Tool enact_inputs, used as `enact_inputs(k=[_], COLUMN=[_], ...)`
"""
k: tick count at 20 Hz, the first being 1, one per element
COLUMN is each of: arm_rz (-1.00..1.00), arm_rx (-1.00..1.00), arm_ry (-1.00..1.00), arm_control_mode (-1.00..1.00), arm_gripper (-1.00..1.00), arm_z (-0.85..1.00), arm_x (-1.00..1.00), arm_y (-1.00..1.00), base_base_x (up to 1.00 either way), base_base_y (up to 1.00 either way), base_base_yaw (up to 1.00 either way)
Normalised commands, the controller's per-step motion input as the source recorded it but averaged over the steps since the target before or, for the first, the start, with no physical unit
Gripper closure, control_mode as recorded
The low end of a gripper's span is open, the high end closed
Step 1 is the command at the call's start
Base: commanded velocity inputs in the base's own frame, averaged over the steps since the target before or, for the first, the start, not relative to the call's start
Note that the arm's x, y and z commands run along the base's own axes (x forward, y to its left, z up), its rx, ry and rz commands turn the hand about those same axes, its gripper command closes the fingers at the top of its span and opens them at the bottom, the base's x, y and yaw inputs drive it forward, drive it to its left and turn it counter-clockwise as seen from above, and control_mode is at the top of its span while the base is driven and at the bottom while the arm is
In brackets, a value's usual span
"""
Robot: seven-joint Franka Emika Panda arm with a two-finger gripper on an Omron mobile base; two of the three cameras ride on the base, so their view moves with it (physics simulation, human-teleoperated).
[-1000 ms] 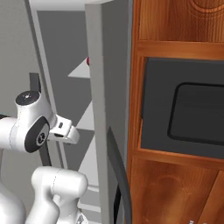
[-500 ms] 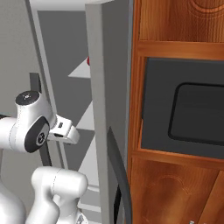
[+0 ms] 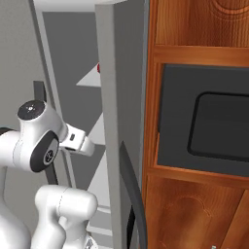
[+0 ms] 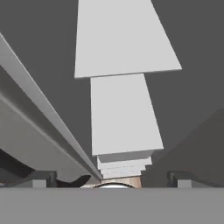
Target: Take the pear, tangerine, and lime from the freezer and place them in the bowl on the counter.
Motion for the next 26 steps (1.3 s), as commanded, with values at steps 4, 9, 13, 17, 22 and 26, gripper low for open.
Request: enact_inputs(k=[4, 9, 13, 17, 22, 26], arm_rz=[-0.1, -0.1, -0.09, -0.08, -0.03, -0.02], arm_rx=[0.0, 0.0, 0.0, 0.0, 0.0, 0.02], arm_ry=[-0.18, -0.15, -0.16, -0.18, -0.12, -0.04], arm_control_mode=[-1.0, -1.0, -1.0, -1.0, -1.0, -1.0], arm_gripper=[-1.0, -1.0, -1.0, -1.0, -1.0, -1.0], arm_z=[0.34, 0.36, 0.33, 0.38, 0.39, 0.37], arm_x=[0.04, 0.05, 0.16, 0.11, 0.27, 0.26], arm_y=[-0.31, -0.17, -0.13, -0.11, -0.17, -0.29], base_base_x=[0.0, 0.0, 0.0, 0.0, 0.0, 0.0], base_base_y=[0.0, 0.0, 0.0, 0.0, 0.0, 0.0], base_base_yaw=[0.0, 0.0, 0.0, 0.0, 0.0, 0.0])
